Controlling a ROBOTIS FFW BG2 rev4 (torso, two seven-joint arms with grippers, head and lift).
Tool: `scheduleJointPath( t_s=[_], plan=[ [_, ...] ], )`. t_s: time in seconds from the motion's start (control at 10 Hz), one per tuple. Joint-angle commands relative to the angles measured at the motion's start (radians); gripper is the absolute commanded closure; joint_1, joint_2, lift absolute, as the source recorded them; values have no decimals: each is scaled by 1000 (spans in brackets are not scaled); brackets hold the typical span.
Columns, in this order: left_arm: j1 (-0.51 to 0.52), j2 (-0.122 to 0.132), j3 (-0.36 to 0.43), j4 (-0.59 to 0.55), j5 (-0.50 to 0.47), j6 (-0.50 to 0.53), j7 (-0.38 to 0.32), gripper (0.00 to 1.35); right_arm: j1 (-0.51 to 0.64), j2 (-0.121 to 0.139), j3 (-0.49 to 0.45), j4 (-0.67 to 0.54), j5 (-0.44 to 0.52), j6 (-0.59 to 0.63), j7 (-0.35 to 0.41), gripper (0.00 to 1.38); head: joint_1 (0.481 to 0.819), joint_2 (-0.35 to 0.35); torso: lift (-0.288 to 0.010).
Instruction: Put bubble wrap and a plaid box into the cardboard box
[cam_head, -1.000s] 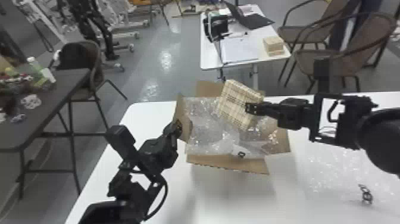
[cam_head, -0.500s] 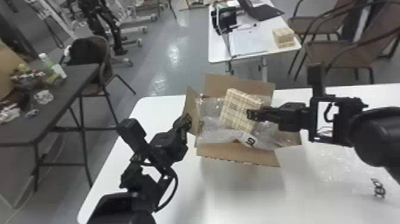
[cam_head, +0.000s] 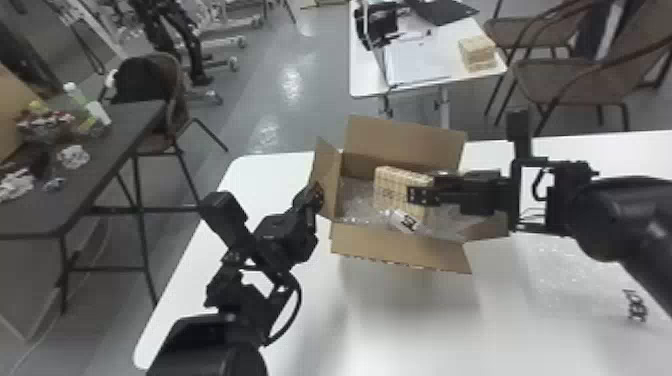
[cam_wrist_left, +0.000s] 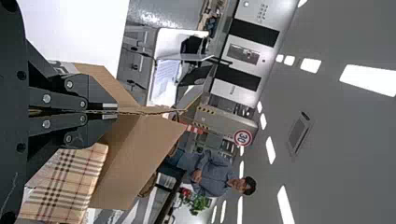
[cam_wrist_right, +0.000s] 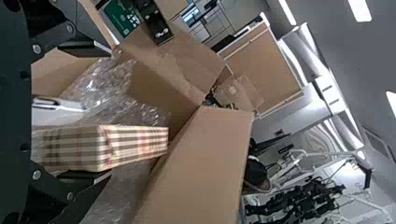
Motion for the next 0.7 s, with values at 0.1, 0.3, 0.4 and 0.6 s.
scheduleJointPath(
  t_s=[0.1,0.3,0.4,0.6],
  plan=[
    [4,-3,3,-1,4,-2,0,1217,50,-10,-106,-277,24,120,-14,125,674,290,-103],
    [3,-3,2,-1,2,-2,0,1217,146,-24,-230,-510,28,153,-120,127,634,284,-103],
    [1,-3,2,-1,2,-2,0,1217,214,-24,-300,-599,60,131,-180,127,614,266,-103],
    [3,-3,5,-3,2,-6,0,1217,382,-24,-371,-730,108,-28,-326,127,595,202,-103]
  ],
)
